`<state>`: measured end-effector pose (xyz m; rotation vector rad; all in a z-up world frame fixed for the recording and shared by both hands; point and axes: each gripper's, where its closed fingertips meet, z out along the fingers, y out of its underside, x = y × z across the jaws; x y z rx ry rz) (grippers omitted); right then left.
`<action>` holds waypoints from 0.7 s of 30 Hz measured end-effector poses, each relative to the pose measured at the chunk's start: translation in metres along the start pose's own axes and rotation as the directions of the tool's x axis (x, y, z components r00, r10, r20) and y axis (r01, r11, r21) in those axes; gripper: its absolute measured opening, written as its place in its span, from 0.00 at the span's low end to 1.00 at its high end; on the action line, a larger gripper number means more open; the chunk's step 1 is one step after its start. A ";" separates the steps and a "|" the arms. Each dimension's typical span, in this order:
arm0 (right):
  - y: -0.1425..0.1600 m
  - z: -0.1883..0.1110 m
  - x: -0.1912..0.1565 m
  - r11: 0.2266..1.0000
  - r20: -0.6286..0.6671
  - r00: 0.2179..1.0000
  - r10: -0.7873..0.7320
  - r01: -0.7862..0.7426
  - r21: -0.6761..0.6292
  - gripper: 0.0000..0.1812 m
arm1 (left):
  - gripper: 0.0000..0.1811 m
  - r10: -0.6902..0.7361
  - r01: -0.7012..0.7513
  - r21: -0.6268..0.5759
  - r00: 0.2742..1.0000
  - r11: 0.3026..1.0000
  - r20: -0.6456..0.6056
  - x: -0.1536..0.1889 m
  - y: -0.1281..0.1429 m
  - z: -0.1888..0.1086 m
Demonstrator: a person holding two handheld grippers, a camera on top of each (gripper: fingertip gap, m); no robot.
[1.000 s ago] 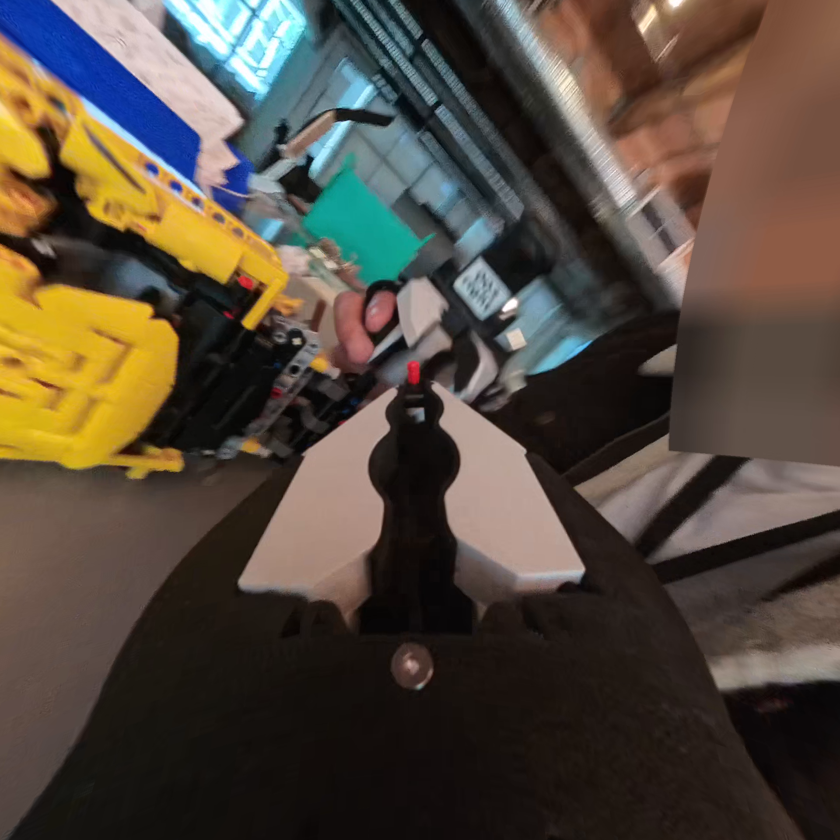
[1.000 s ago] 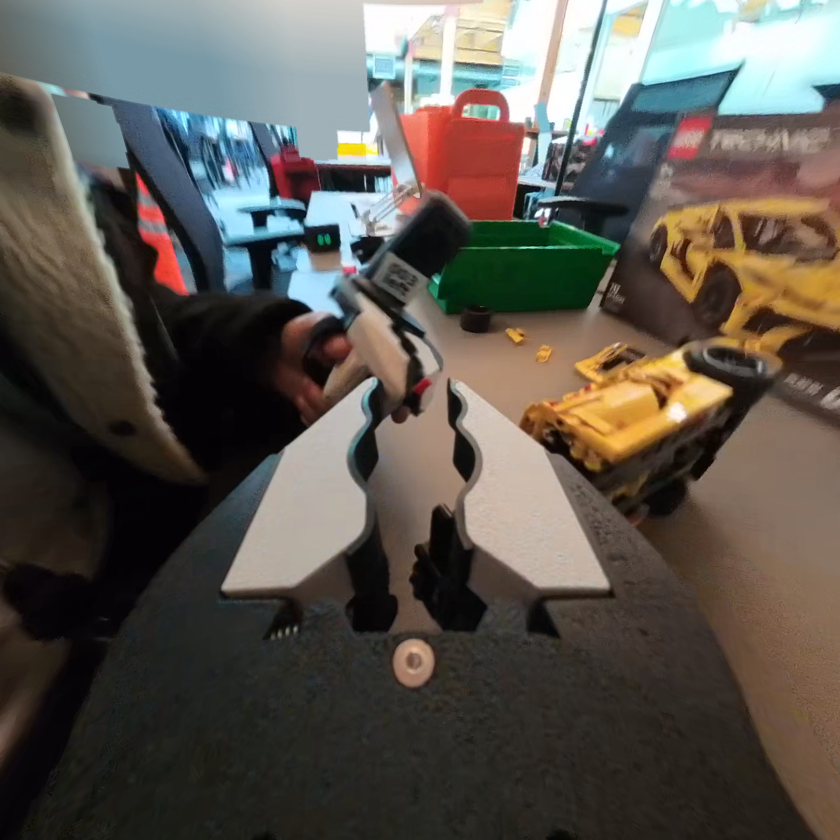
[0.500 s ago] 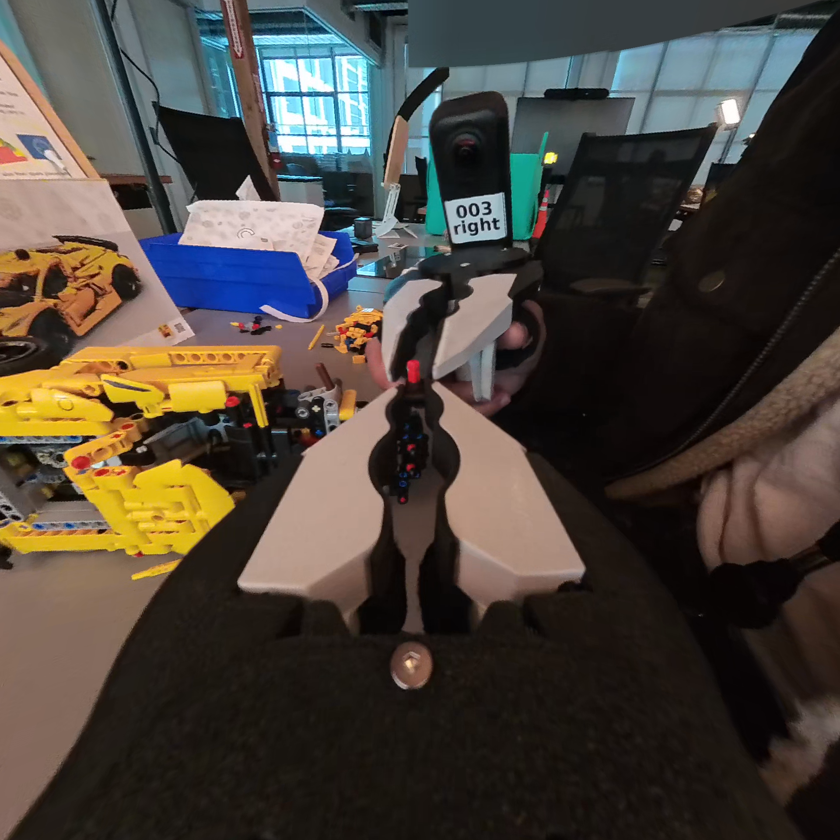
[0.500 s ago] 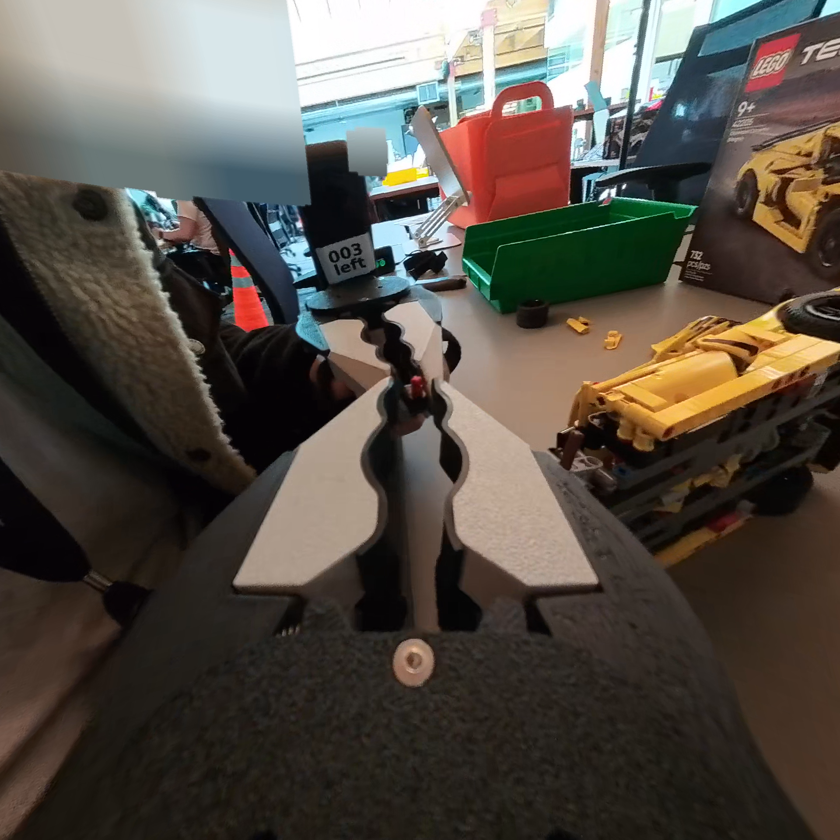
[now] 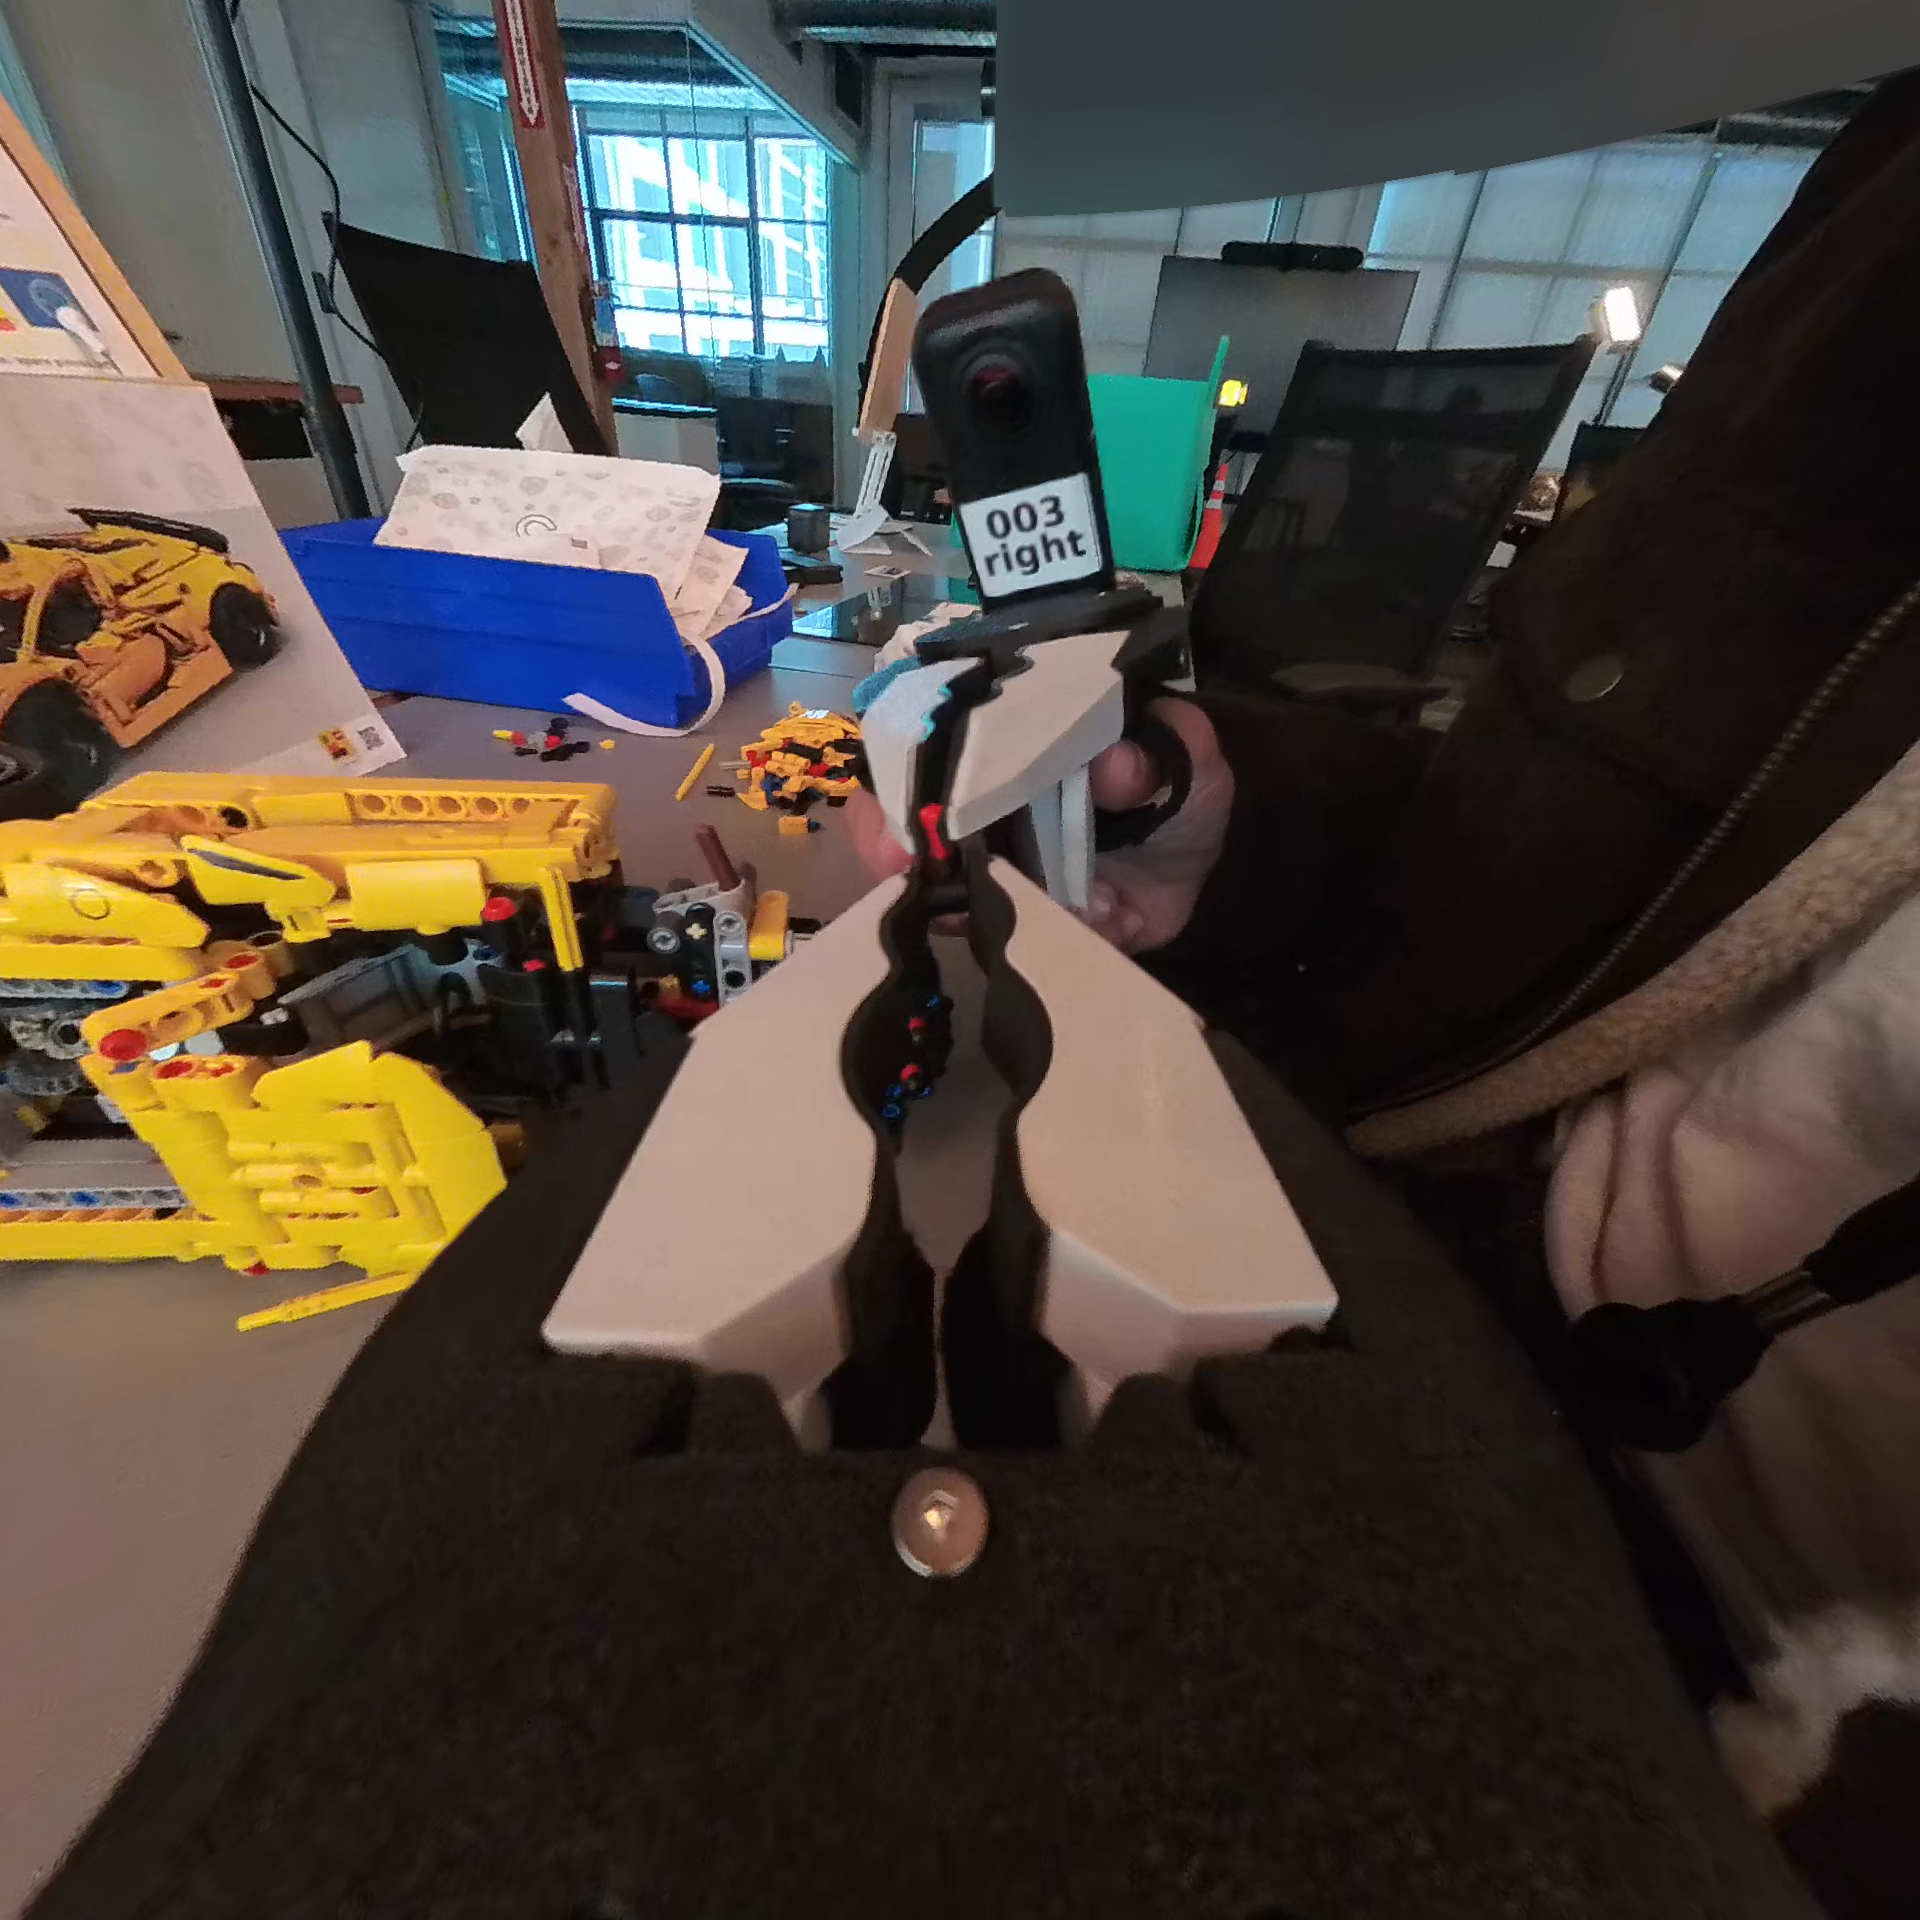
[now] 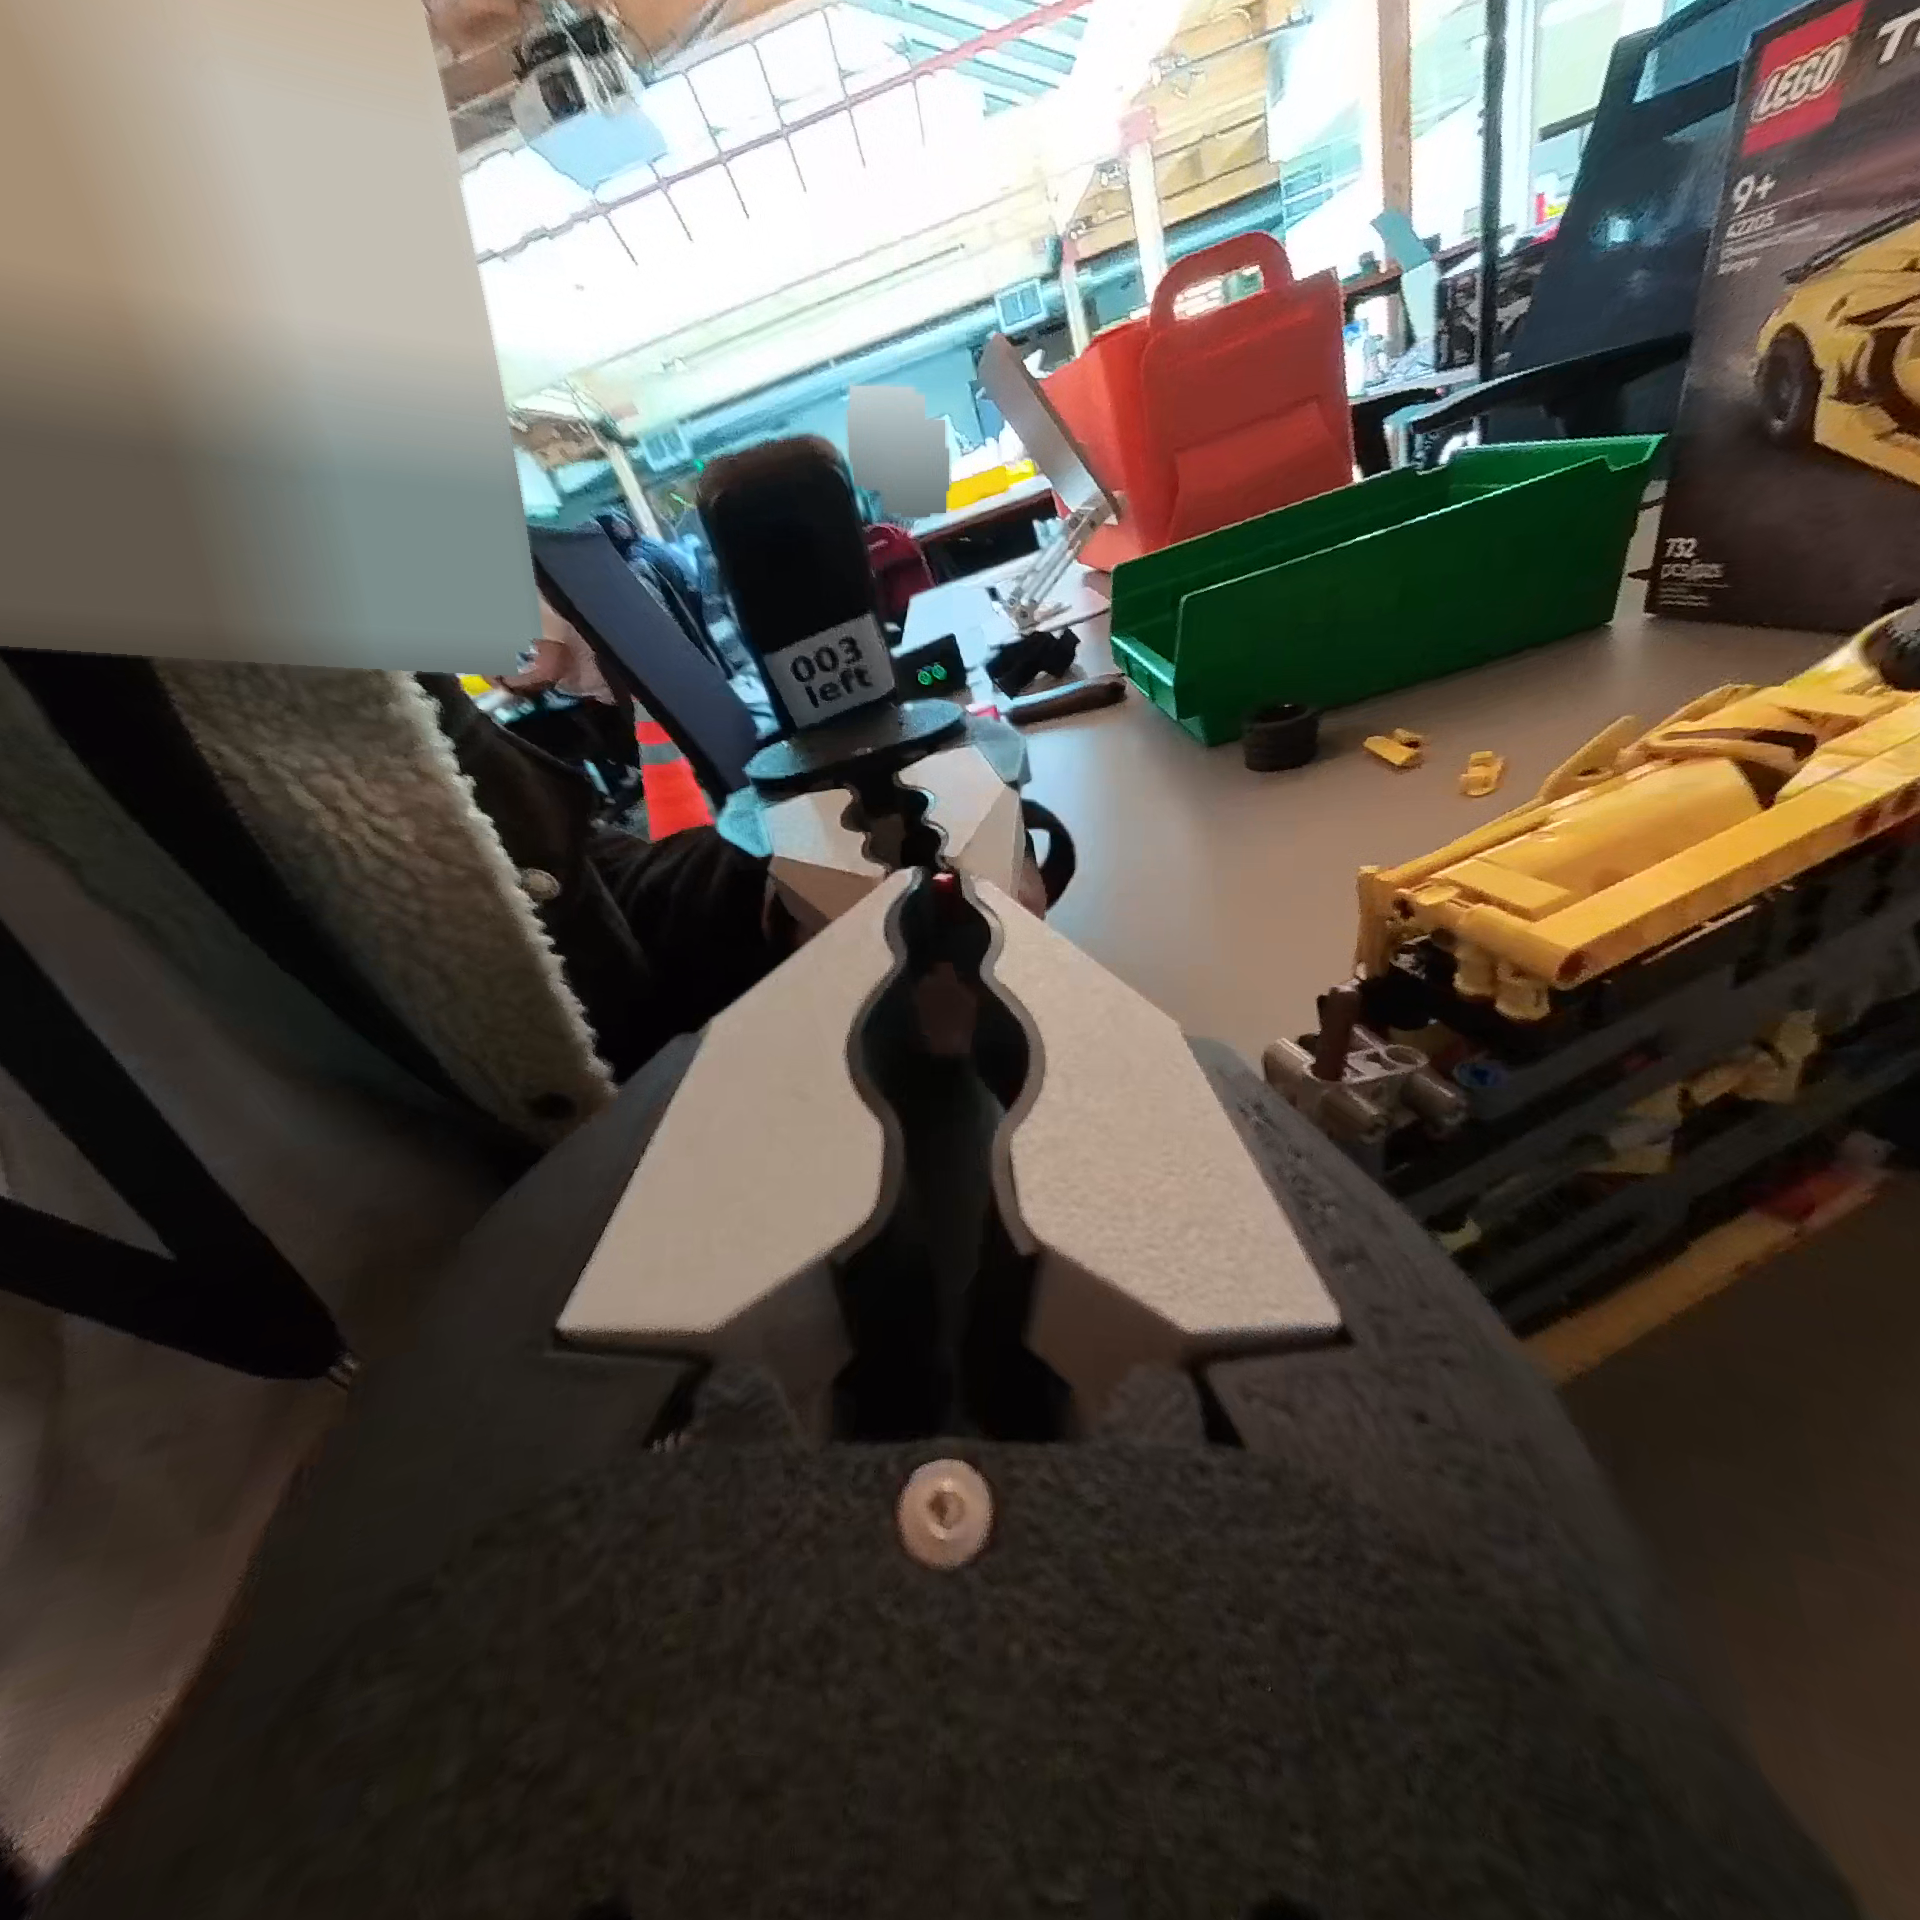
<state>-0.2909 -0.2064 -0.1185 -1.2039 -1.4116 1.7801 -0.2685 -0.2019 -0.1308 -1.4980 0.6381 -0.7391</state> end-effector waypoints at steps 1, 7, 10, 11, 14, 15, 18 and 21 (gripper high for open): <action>-0.002 0.000 -0.002 1.000 0.022 1.000 0.023 -0.023 0.019 0.00 | 0.05 -0.006 0.006 0.010 1.000 1.000 -0.006 0.001 -0.002 0.000; -0.085 -0.073 0.042 0.835 0.123 0.966 0.226 -0.257 0.486 0.01 | 0.04 0.228 -0.229 -0.313 0.973 0.922 -0.042 0.020 0.055 0.021; -0.085 -0.085 0.052 0.828 0.061 0.964 0.258 -0.254 0.501 0.01 | 0.04 0.048 -0.047 -0.184 0.999 0.982 0.001 0.003 0.032 0.011; -0.081 -0.086 0.058 0.819 0.064 0.952 0.300 -0.291 0.494 0.01 | 0.04 0.077 -0.077 -0.197 0.997 0.977 -0.007 0.007 0.034 0.012; -0.076 -0.091 0.066 0.817 0.025 0.940 0.340 -0.308 0.488 0.01 | 0.04 0.146 -0.147 -0.239 0.989 0.960 -0.026 0.014 0.041 0.015; -0.075 -0.094 0.070 0.826 -0.011 0.938 0.346 -0.299 0.478 0.01 | 0.04 0.144 -0.147 -0.230 0.989 0.962 -0.028 0.015 0.039 0.015; -0.044 -0.125 0.114 0.955 -0.408 0.871 0.273 -0.193 0.226 0.01 | 0.04 0.116 -0.118 -0.200 0.993 0.973 -0.024 0.013 0.034 0.012; -0.001 -0.251 0.181 0.956 -0.895 0.436 -0.098 -0.209 -0.206 0.02 | 0.04 0.126 -0.128 -0.213 0.992 0.969 -0.025 0.013 0.036 0.014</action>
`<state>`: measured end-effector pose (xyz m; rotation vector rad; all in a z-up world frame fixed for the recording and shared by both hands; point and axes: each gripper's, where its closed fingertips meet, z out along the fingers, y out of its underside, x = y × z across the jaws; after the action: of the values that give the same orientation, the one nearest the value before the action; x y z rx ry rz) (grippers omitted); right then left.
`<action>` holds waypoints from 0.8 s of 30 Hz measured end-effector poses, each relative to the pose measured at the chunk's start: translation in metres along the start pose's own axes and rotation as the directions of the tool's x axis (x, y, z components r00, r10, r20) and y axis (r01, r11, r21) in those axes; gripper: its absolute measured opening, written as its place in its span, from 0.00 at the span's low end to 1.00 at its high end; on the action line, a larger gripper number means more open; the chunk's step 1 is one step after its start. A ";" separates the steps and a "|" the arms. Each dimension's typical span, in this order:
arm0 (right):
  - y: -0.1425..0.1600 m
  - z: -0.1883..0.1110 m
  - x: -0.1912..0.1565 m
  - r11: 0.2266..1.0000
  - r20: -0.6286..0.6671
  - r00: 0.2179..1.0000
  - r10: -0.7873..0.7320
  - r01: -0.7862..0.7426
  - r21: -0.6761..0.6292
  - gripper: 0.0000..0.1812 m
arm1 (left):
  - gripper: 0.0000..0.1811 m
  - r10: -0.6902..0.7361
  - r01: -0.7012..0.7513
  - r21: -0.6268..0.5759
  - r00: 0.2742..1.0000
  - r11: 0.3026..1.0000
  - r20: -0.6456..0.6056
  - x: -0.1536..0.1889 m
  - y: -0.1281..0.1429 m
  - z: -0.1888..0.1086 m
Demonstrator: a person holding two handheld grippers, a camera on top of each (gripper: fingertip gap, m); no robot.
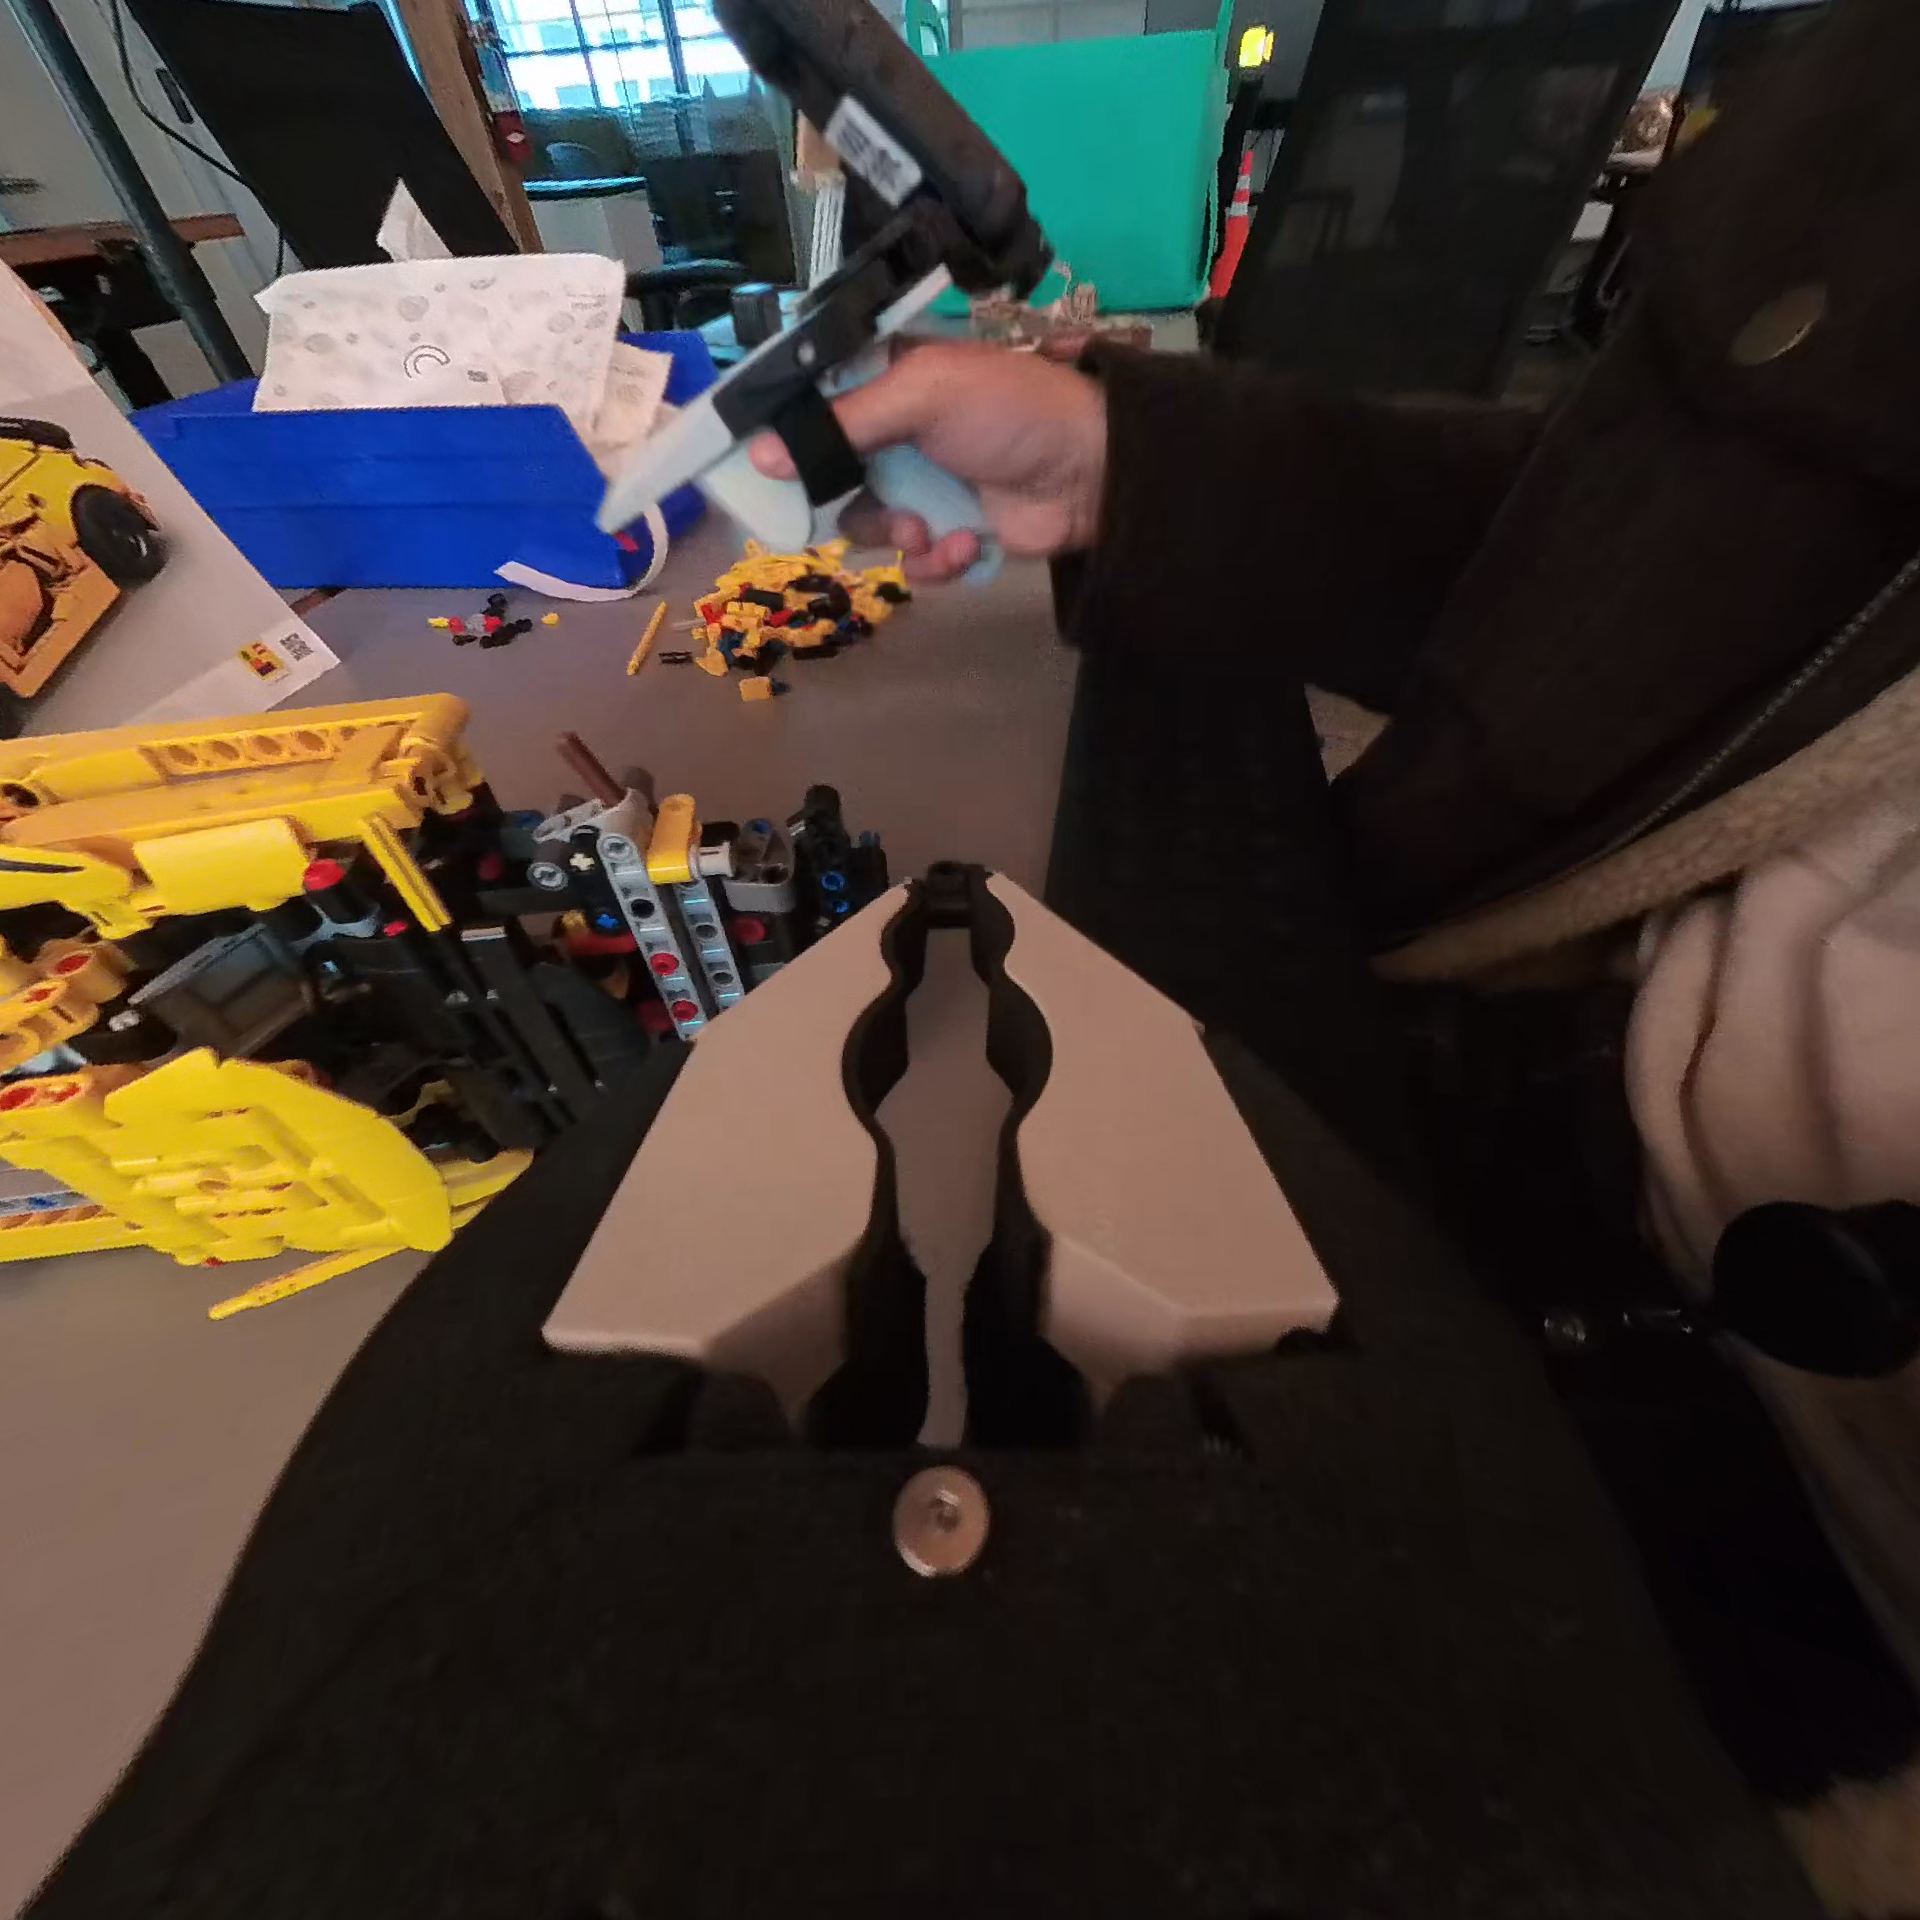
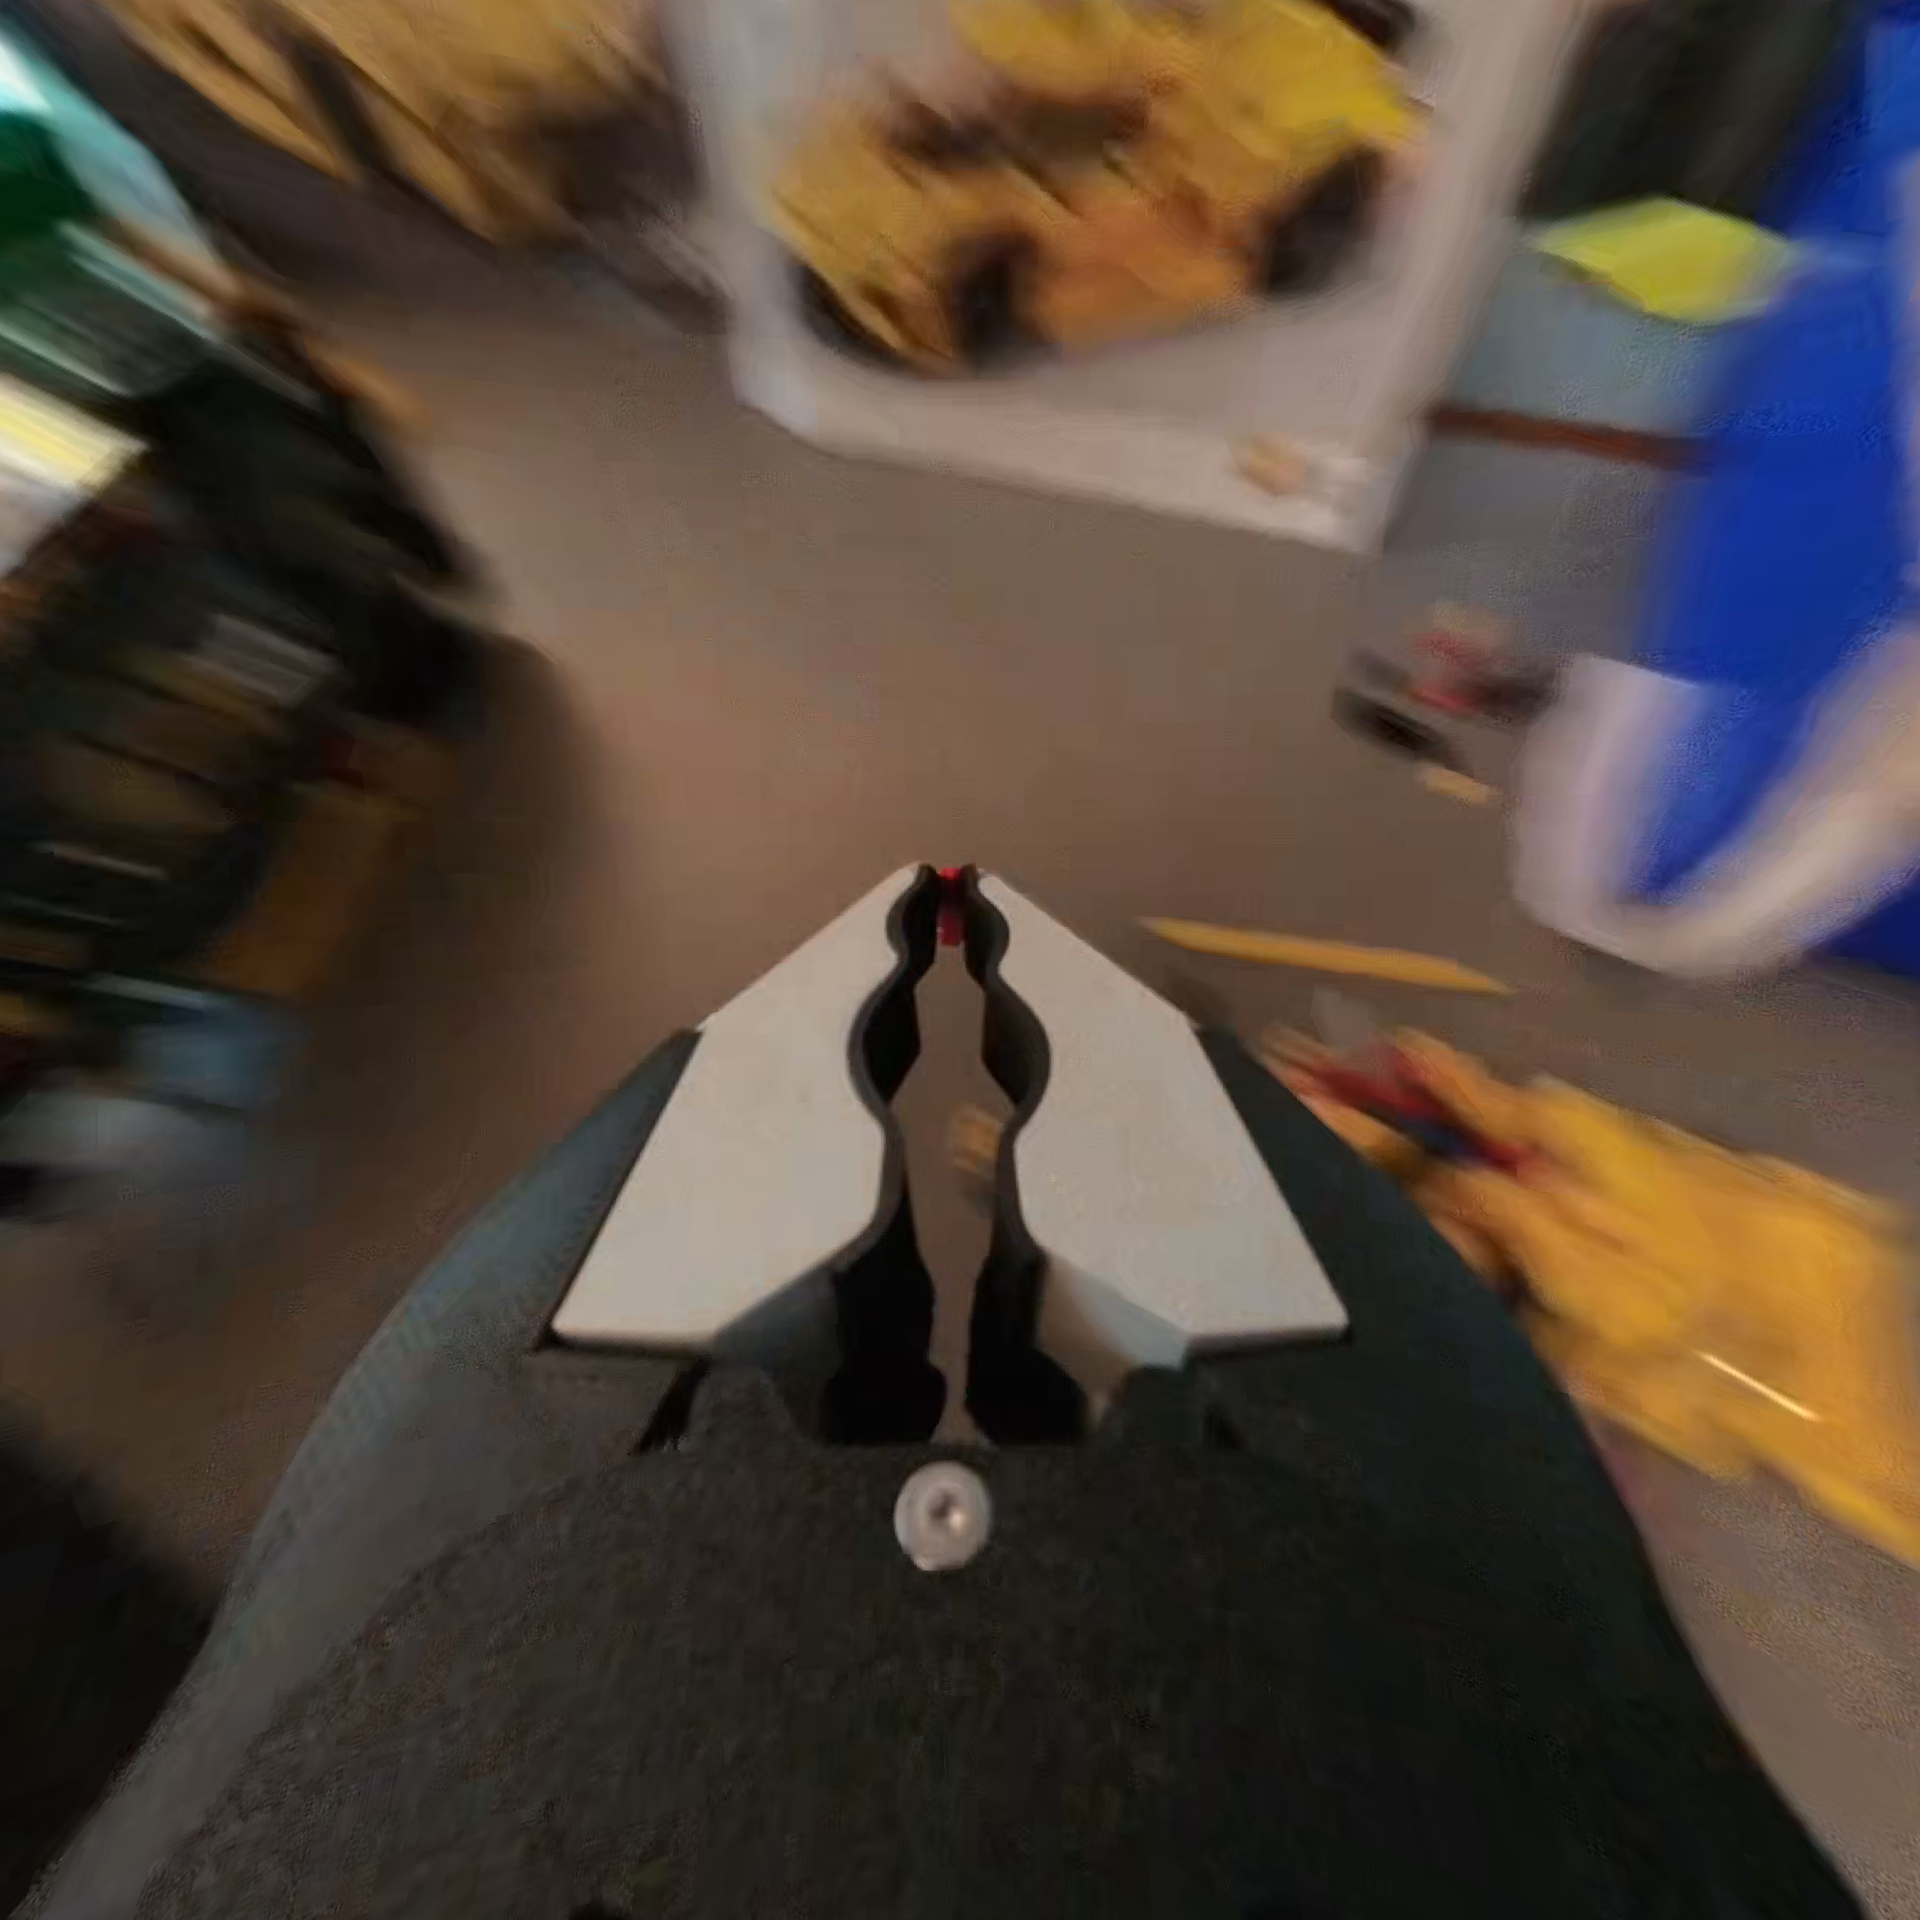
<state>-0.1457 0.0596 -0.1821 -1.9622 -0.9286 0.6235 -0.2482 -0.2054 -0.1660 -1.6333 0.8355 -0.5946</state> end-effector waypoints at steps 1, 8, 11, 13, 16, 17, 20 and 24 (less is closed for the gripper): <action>0.019 -0.004 0.035 0.992 -0.132 0.989 -0.066 0.050 -0.120 0.02 | 0.04 0.006 -0.006 -0.021 1.000 1.000 -0.003 0.001 0.003 0.002; 0.052 -0.010 0.092 0.975 -0.216 0.976 -0.022 -0.026 -0.219 0.14 | 0.04 -0.052 0.052 0.003 0.999 0.999 0.017 -0.009 -0.001 0.001; 0.031 -0.029 0.092 0.992 -0.225 0.973 -0.056 0.029 -0.123 0.18 | 0.04 -0.116 0.111 0.100 0.992 0.989 0.044 -0.020 -0.013 -0.007; 0.007 -0.041 0.063 0.998 -0.147 0.987 -0.064 0.063 -0.010 0.20 | 0.04 -0.119 0.106 0.151 0.990 0.983 0.074 -0.026 -0.020 -0.011; -0.022 -0.054 -0.055 0.993 0.258 0.966 -0.001 -0.029 0.111 0.18 | 0.04 -0.023 0.006 0.147 0.993 0.989 0.120 -0.024 -0.022 -0.010; -0.027 -0.062 -0.109 0.989 0.464 0.884 0.055 -0.112 0.098 0.18 | 0.04 0.037 -0.058 0.148 0.989 0.987 0.140 -0.021 -0.024 -0.011; -0.015 -0.086 -0.230 0.965 0.820 0.516 0.248 -0.203 -0.164 0.21 | 0.04 0.200 -0.234 0.186 0.962 0.954 0.185 -0.007 -0.036 -0.014; -0.003 -0.093 -0.281 0.911 0.860 0.307 0.408 -0.191 -0.365 0.19 | 0.04 0.314 -0.367 0.230 0.919 0.901 0.238 0.001 -0.047 -0.021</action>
<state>-0.2493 -0.2090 -0.1112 -1.8764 -1.2925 2.1275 -0.2534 -0.2145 -0.1161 -1.2332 0.8313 -0.2780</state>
